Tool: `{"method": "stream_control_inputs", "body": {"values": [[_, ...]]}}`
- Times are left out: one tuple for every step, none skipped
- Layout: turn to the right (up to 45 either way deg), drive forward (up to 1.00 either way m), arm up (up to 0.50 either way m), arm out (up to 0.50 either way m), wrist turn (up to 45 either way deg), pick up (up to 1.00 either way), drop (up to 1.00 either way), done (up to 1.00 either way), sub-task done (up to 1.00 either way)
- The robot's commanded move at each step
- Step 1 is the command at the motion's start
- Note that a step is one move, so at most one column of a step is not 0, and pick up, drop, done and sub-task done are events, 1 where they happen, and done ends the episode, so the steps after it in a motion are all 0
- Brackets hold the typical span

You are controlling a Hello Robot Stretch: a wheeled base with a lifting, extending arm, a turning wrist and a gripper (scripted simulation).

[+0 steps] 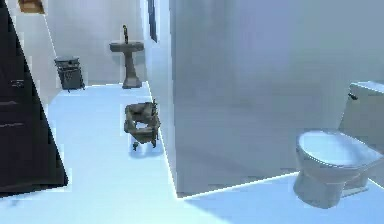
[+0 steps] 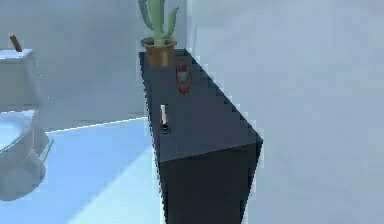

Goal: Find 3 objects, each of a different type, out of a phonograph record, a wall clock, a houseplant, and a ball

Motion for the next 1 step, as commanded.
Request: {"method": "stream_control_inputs", "body": {"values": [[-45.0, 0.0, 0.0, 0.0, 0.0, 0.0, 0.0, 0.0, 0.0]]}}
